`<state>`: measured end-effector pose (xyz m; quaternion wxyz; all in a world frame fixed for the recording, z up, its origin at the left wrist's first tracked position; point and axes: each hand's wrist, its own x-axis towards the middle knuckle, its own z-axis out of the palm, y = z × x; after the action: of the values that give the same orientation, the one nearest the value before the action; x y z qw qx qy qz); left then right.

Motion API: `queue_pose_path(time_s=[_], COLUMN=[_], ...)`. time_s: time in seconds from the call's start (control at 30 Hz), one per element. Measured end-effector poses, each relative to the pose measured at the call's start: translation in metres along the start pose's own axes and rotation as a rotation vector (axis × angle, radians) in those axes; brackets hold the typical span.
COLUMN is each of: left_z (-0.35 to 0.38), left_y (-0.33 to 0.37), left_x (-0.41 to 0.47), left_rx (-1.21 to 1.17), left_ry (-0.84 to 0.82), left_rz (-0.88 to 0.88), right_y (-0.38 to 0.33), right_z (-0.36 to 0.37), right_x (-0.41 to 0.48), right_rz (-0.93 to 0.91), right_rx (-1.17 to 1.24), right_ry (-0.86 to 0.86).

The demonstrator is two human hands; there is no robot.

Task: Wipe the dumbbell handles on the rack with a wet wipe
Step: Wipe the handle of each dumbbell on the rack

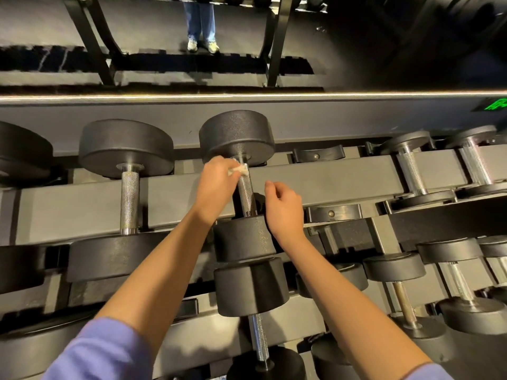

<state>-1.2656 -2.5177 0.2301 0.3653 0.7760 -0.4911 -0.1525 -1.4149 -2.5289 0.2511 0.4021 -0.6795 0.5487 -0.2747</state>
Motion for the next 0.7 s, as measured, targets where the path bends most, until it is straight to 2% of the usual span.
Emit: queue_pose_path(time_s=[0.17, 0.3, 0.37, 0.53, 0.7], left_z=[0.009, 0.002, -0.002, 0.006, -0.001], left_y=[0.004, -0.007, -0.011, 0.004, 0.001], left_x=[-0.002, -0.023, -0.015, -0.009, -0.018], left_rx=[-0.012, 0.057, 0.067, 0.048, 0.102], left_ry=[0.062, -0.085, -0.133, -0.035, -0.204], left_rz=[-0.011, 0.168, 0.203, 0.148, 0.158], right_y=[0.001, 0.000, 0.001, 0.004, 0.007], right_z=[0.000, 0.000, 0.000, 0.000, 0.002], right_x=[0.000, 0.000, 0.001, 0.007, 0.007], right_rz=[-0.001, 0.001, 0.020, 0.086, 0.069], right_rx=[0.004, 0.001, 0.000, 0.019, -0.011], right_ry=[0.011, 0.013, 0.021, 0.073, 0.056])
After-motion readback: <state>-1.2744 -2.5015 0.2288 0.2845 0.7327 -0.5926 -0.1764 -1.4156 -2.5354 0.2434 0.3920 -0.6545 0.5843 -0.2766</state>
